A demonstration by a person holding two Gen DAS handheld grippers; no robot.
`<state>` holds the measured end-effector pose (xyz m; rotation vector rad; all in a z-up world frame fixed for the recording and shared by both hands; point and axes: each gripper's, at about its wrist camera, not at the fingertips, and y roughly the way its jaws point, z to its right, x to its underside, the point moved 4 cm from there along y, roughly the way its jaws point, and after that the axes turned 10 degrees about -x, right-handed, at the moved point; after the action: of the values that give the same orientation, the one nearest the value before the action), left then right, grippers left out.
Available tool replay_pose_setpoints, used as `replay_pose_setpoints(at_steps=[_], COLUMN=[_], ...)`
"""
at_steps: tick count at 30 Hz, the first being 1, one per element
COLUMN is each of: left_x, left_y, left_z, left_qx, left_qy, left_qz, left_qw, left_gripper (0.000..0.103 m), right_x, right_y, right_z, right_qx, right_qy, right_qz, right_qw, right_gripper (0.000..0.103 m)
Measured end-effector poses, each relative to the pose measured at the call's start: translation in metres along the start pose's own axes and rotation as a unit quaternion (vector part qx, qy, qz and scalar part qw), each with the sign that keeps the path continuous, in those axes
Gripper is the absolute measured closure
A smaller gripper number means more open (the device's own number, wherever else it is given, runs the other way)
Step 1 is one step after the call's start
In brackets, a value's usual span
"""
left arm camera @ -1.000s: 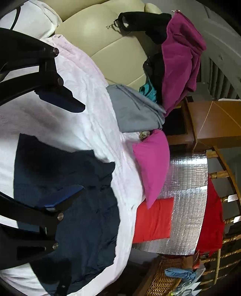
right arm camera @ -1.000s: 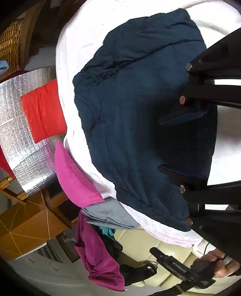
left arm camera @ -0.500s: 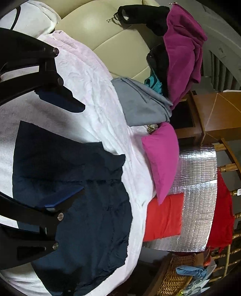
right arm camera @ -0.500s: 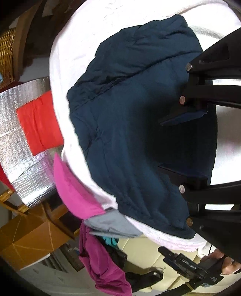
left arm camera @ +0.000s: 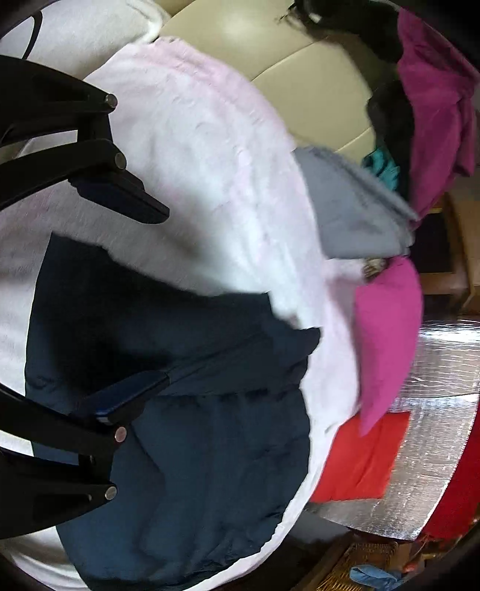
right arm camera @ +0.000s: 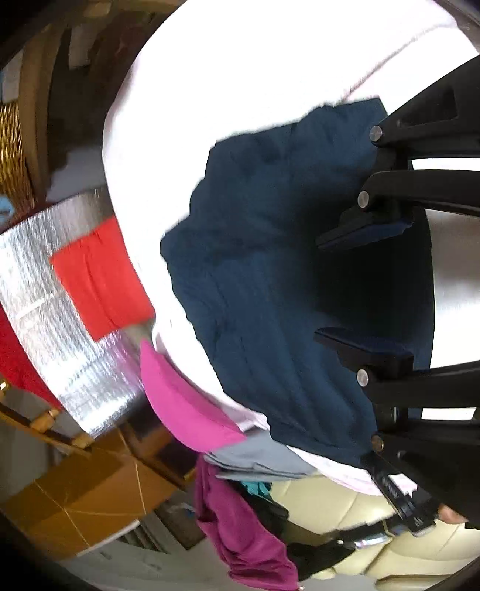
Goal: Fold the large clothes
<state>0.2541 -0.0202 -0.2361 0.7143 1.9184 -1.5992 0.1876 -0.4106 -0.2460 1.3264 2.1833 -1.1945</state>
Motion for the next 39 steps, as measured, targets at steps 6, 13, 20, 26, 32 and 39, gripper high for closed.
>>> replay_pose_setpoints(at_steps=[6,13,20,26,32,39], left_x=[0.015,0.005,0.011,-0.006,-0.008,0.004], left_y=[0.031,0.005,0.042,0.034,0.063,0.085], left_z=[-0.001,-0.029,-0.026,-0.042,-0.035,-0.009], left_qx=[-0.016,-0.007,-0.001,0.059,0.176,0.243], left_qy=[-0.005,-0.046,-0.041,-0.091,-0.154,-0.167], left_qz=[-0.063,-0.010,-0.090,-0.075,-0.170,-0.245], left_qw=[0.9979,0.9988,0.9951,0.9912,0.9572,0.9235], left_gripper=[0.017,0.017,0.017,0.017,0.014,0.014], right_x=[0.011,-0.008,-0.003,-0.016,-0.041,-0.036], right_y=[0.023,-0.016,0.005,-0.016,-0.009,0.039], right_z=[0.027,0.039,0.064,0.060,0.091,0.098], right_qx=[0.036,0.006,0.029,0.003,-0.028,-0.041], right_qy=[0.005,0.039,0.081,0.093,0.143,0.167], right_qz=[-0.061,0.006,-0.046,-0.010,-0.012,-0.060], right_qw=[0.997,0.999,0.995,0.996,0.989,0.983], right_gripper=[0.056,0.056,0.056,0.029,0.015,0.013])
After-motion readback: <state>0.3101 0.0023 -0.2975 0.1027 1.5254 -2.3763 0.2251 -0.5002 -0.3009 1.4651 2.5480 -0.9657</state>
